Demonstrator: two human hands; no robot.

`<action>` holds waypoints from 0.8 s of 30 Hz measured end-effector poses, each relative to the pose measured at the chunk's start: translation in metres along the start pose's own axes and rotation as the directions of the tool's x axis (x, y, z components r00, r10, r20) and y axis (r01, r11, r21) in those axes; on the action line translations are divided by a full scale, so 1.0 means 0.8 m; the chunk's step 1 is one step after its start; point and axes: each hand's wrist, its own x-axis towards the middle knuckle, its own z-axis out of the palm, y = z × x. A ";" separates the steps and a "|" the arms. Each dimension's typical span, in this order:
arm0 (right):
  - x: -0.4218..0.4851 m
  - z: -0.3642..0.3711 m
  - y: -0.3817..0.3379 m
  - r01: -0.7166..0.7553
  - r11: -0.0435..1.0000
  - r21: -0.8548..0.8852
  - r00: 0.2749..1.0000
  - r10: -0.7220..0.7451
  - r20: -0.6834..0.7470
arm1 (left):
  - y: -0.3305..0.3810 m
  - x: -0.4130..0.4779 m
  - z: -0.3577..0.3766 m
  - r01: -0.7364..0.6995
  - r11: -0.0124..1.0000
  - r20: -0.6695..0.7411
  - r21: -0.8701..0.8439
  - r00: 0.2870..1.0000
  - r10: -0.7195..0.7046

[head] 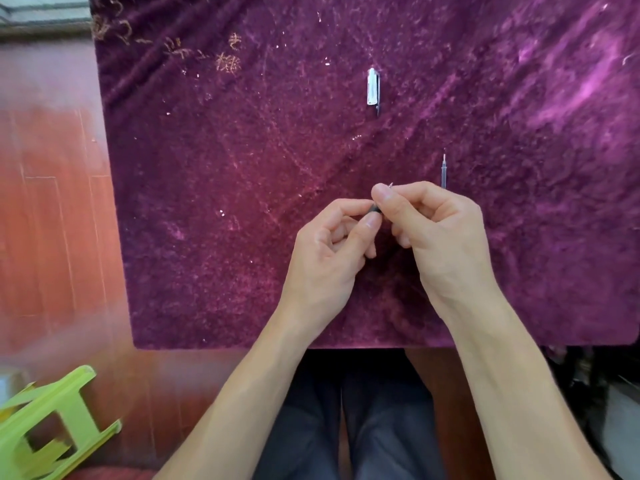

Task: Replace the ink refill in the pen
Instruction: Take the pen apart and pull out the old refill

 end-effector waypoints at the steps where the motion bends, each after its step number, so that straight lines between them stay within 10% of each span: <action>1: 0.000 -0.001 0.000 -0.004 1.000 0.005 1.000 0.003 0.012 | 0.000 0.000 0.000 -0.001 1.000 0.006 0.005 1.000 0.001; 17: 0.005 -0.025 -0.006 0.023 0.999 -0.047 0.954 -0.008 0.299 | 0.000 -0.019 -0.009 -0.006 0.996 0.005 -0.086 1.000 0.007; 24: 0.010 -0.023 -0.005 -0.020 0.999 -0.028 0.982 0.024 0.186 | 0.010 -0.010 0.000 -0.026 0.997 -0.019 -0.066 1.000 0.025</action>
